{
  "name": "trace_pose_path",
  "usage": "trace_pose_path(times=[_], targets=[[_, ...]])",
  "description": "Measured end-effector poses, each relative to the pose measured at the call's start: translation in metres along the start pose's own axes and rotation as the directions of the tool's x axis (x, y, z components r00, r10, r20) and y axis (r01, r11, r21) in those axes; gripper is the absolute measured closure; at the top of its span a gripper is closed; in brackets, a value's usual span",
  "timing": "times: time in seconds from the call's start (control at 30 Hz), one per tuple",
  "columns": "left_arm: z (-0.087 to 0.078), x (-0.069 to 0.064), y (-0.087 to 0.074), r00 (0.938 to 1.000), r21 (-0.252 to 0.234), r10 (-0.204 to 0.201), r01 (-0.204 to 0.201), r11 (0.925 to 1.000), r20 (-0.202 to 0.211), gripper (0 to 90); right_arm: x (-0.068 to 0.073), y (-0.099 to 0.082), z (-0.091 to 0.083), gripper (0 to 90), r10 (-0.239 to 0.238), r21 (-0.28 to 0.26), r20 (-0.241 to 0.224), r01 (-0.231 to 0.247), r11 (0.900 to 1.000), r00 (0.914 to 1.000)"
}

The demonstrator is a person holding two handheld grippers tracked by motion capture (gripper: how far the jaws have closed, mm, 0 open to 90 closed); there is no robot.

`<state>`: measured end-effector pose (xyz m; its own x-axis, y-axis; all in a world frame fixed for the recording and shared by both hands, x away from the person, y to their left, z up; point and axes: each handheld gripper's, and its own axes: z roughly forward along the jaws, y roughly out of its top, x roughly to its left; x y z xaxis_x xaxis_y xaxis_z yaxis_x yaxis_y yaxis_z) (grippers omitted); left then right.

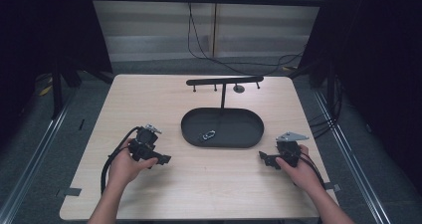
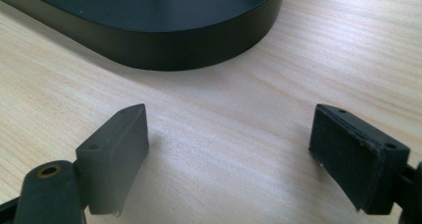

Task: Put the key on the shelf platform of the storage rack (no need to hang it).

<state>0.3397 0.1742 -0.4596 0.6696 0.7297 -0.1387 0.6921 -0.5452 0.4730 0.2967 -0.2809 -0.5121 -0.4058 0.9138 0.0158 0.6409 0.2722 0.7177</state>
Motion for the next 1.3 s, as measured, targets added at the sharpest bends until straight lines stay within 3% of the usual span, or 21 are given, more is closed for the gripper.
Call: trace_pose_path(times=[0.5, 1.3], targets=[[-0.003, 0.009, -0.014, 0.9998, -0.016, -0.020, 0.020, 0.9997, -0.003, 22.4, 0.000, 0.000, 0.000, 15.4, 0.000, 0.000, 0.000, 0.000, 1.0000, 1.0000], [0.002, 0.016, -0.038, 0.9998, -0.002, 0.010, -0.010, 0.9999, -0.016, 20.6, 0.000, 0.000, 0.000, 15.4, 0.000, 0.000, 0.000, 0.000, 1.0000, 1.0000]])
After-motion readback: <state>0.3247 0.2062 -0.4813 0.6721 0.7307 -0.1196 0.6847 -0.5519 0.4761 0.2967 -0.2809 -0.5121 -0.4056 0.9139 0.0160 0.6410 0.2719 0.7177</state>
